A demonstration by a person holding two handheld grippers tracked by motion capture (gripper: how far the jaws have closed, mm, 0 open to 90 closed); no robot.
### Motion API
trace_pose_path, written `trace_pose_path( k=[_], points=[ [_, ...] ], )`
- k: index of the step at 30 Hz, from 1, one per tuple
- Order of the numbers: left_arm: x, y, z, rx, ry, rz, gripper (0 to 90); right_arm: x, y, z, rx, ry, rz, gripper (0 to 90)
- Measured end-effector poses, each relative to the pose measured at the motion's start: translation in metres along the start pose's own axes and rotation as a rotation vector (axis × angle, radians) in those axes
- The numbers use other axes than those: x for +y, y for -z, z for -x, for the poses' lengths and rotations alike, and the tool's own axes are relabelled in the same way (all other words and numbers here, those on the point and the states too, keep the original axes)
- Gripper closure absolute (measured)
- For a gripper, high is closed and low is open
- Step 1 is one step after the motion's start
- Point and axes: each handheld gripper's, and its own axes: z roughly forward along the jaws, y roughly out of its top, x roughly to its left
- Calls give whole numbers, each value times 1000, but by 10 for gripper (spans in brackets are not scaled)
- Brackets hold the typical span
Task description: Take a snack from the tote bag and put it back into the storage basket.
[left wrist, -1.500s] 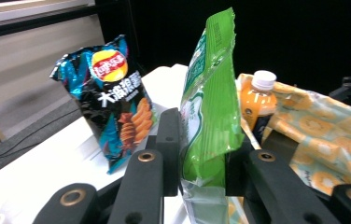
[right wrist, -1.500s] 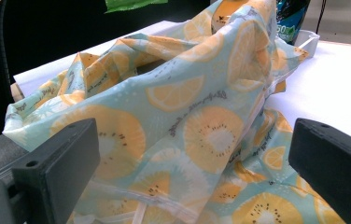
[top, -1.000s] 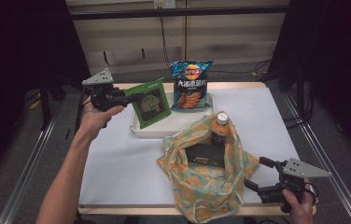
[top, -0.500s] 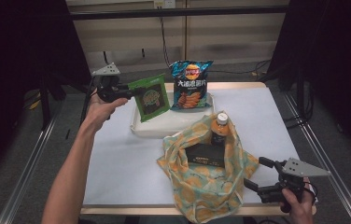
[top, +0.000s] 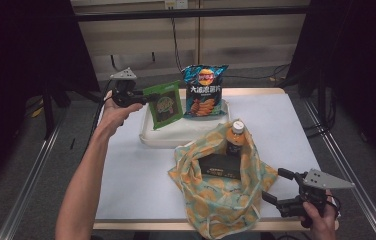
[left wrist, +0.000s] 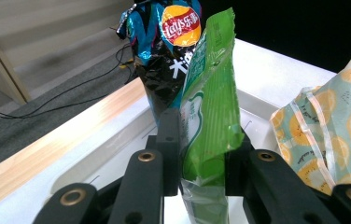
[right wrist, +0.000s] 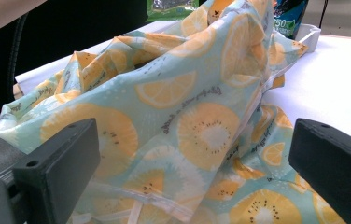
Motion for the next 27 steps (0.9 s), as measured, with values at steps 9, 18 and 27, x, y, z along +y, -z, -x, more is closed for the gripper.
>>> trace_pose_path(
  k=[9,18,27],
  points=[
    [-6,-14,-9,34,34,0,746,0,0,0,2,5,-6,13],
    [-13,-21,-18,70,50,-14,746,0,0,1,5,1,-10,15],
    [-22,-33,-29,68,74,-25,745,0,0,2,4,-3,-17,17]
  ],
)
